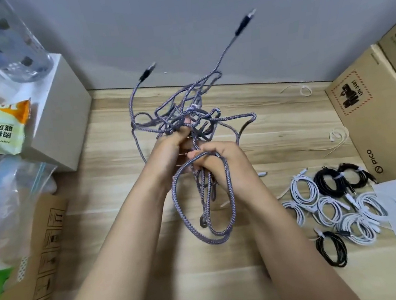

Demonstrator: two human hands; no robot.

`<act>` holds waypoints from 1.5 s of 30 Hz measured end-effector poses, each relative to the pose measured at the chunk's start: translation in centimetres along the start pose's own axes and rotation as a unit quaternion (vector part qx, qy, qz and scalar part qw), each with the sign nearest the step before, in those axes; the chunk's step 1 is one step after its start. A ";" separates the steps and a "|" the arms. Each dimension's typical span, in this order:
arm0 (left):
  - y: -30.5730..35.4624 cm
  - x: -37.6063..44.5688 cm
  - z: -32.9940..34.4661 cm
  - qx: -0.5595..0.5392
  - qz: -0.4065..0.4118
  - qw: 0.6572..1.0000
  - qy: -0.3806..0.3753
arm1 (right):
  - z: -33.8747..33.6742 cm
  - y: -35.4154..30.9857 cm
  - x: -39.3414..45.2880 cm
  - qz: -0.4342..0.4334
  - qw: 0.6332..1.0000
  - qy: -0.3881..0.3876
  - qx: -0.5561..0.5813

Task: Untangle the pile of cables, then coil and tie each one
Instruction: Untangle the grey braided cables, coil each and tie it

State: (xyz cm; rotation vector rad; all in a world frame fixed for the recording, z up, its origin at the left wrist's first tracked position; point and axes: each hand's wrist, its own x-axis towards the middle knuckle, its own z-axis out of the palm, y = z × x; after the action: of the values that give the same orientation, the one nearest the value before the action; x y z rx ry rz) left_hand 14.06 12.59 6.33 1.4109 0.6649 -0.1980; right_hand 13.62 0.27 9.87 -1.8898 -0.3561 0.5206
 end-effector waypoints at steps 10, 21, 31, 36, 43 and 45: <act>1.8 0.2 -0.3 0.164 0.039 0.981 0.094 | -0.7 -0.2 -0.8 -0.005 0.999 -0.053 0.006; 3.1 0.8 -0.1 0.075 0.005 0.997 0.033 | -2.0 -1.6 -1.8 0.087 0.981 -0.064 0.158; 2.8 -2.3 -0.7 -0.118 -0.035 0.985 -0.120 | -3.7 -1.0 -1.8 0.119 0.948 -0.048 0.292; 1.9 -3.3 0.0 -0.006 0.084 0.995 -0.057 | -3.8 -1.2 -2.0 0.108 0.946 -0.041 0.304; 1.6 -3.8 0.7 -0.015 0.153 0.988 -0.007 | -4.1 -1.6 -2.1 0.115 0.951 -0.046 0.284; 1.2 -3.6 1.0 0.057 0.200 0.977 0.046 | -3.7 -2.0 -2.1 0.133 0.949 -0.052 0.281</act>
State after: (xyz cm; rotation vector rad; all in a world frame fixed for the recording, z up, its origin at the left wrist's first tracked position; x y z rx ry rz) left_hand 12.12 10.99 9.31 1.6411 0.4355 0.1500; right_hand 13.76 -2.96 13.28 -1.3601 -0.0065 0.8090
